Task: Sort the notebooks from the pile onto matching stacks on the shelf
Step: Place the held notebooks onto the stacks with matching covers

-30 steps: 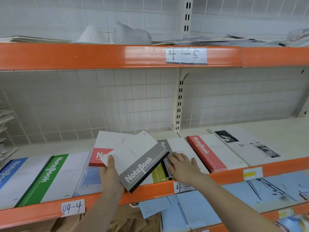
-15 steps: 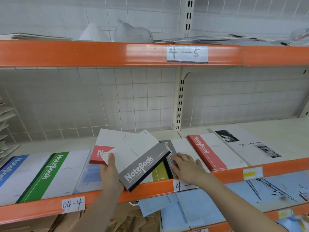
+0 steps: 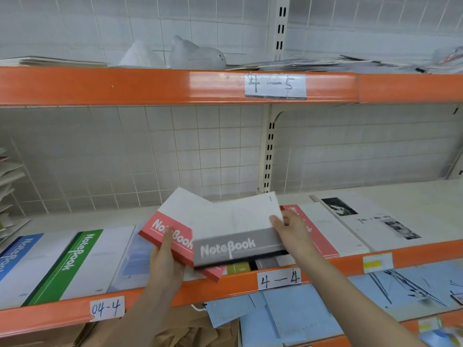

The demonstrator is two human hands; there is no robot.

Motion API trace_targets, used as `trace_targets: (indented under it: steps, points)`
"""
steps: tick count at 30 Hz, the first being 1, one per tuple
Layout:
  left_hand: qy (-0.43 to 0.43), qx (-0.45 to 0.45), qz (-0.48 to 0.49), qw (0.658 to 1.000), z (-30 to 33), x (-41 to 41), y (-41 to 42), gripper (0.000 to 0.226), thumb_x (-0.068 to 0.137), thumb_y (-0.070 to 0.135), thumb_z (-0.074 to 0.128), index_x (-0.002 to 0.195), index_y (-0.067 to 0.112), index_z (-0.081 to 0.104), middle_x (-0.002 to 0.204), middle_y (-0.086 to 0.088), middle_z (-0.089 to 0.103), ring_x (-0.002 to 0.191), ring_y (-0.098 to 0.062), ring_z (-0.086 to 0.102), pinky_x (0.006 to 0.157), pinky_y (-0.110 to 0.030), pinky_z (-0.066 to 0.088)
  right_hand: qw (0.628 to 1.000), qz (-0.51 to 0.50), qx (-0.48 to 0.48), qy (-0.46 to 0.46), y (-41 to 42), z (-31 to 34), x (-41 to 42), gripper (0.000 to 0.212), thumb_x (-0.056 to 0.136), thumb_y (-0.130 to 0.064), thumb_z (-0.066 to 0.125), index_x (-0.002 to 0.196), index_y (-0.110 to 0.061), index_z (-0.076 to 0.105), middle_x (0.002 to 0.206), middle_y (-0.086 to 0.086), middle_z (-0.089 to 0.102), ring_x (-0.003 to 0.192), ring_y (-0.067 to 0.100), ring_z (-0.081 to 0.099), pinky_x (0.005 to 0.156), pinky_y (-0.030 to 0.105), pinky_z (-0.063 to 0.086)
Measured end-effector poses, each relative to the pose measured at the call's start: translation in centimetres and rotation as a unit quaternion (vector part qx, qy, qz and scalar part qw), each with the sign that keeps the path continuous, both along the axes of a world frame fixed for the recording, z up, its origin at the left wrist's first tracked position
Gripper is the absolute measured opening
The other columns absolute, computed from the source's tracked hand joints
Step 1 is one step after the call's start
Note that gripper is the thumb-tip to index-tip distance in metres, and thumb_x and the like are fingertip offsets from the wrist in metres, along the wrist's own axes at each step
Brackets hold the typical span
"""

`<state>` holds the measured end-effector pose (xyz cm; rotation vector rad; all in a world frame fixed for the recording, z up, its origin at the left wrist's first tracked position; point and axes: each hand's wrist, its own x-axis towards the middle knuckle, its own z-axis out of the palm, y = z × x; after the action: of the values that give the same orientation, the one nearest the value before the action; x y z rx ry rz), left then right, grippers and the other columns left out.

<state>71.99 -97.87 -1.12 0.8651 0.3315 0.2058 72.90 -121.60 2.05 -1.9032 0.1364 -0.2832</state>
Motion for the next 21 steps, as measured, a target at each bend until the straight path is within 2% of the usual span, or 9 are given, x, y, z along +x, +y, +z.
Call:
trace_targets:
  steps: [3,5,6,9,12,15,18,20,21]
  points:
    - [0.002,-0.022,0.012,1.0,-0.2,0.1,0.1,0.025,0.095,0.026,0.056,0.118,0.019,0.049,0.096,0.0,0.065,0.085,-0.015,0.062,0.072,-0.035,0.05,0.989,-0.107,0.091,-0.038,-1.5,0.0,-0.2,0.029,0.096,-0.012,0.047,0.125,-0.007,0.044,0.109,0.009,0.058,0.09,0.018,0.052,0.073,0.028,0.039]
    - [0.006,-0.033,0.02,0.999,-0.4,0.2,0.1,0.026,0.095,0.027,0.056,0.119,0.02,0.049,0.096,0.001,0.065,0.086,-0.015,0.063,0.073,-0.037,0.051,0.984,-0.124,0.119,-0.036,-2.3,-0.3,-0.4,0.041,0.095,-0.007,0.047,0.134,-0.014,0.037,0.106,0.01,0.056,0.082,0.016,0.053,0.071,0.027,0.043]
    - [0.008,-0.037,0.024,0.999,-0.5,0.3,0.1,0.028,0.095,0.028,0.056,0.121,0.02,0.049,0.097,0.001,0.066,0.088,-0.015,0.063,0.075,-0.038,0.051,0.987,-0.12,0.103,-0.033,-2.5,-0.5,-0.6,0.04,0.095,-0.006,0.047,0.133,-0.016,0.039,0.103,0.01,0.057,0.078,0.015,0.055,0.068,0.028,0.047]
    - [0.013,-0.05,0.034,0.998,-0.7,0.4,0.2,0.028,0.095,0.029,0.056,0.121,0.022,0.048,0.098,0.001,0.065,0.088,-0.015,0.063,0.077,-0.039,0.052,0.993,-0.112,-0.029,-0.024,-2.8,-1.3,-1.1,0.021,0.094,-0.009,0.047,0.106,-0.005,0.064,0.091,0.012,0.067,0.077,0.025,0.061,0.073,0.04,0.053]
    - [0.012,-0.054,0.032,0.998,-0.8,0.4,0.3,0.02,0.095,0.029,0.055,0.114,0.024,0.05,0.097,0.001,0.065,0.088,-0.015,0.063,0.079,-0.039,0.052,0.98,-0.085,-0.179,-0.012,-3.0,-1.8,-2.3,0.035,0.096,-0.022,0.045,0.08,-0.004,0.07,0.072,0.006,0.068,0.068,0.025,0.061,0.065,0.034,0.048]
    - [0.017,-0.051,0.033,0.998,-0.8,0.4,0.2,0.017,0.095,0.03,0.055,0.111,0.025,0.051,0.099,0.001,0.065,0.09,-0.016,0.063,0.079,-0.04,0.051,0.948,-0.073,-0.31,-0.001,-2.6,-2.2,-2.9,0.044,0.096,-0.035,0.042,0.072,-0.008,0.067,0.058,0.001,0.062,0.057,0.021,0.059,0.054,0.031,0.045]
    - [0.02,-0.039,0.027,0.999,-0.8,0.4,0.1,0.023,0.096,0.031,0.054,0.117,0.024,0.049,0.104,-0.001,0.065,0.093,-0.018,0.063,0.088,-0.046,0.05,0.926,-0.038,-0.373,-0.043,-2.0,-2.6,-2.2,0.032,0.096,-0.03,0.044,0.081,-0.011,0.065,0.074,0.001,0.062,0.068,0.022,0.059,0.055,0.031,0.042]
    - [0.026,-0.037,0.021,0.999,-0.9,0.4,0.2,0.024,0.096,0.034,0.054,0.117,0.024,0.049,0.107,-0.002,0.066,0.097,-0.02,0.063,0.095,-0.052,0.047,0.919,0.072,-0.384,-0.047,-1.4,-3.3,-1.3,0.026,0.096,-0.029,0.046,0.11,-0.02,0.065,0.109,-0.003,0.06,0.098,0.017,0.058,0.079,0.03,0.047]
    - [0.029,-0.038,0.018,0.999,-1.0,0.4,0.3,0.025,0.095,0.034,0.054,0.117,0.024,0.049,0.108,-0.002,0.066,0.099,-0.022,0.063,0.097,-0.055,0.045,0.909,0.137,-0.393,-0.028,-1.2,-3.8,-0.9,0.032,0.096,-0.033,0.046,0.125,-0.025,0.058,0.128,-0.004,0.053,0.117,0.015,0.05,0.097,0.031,0.042]
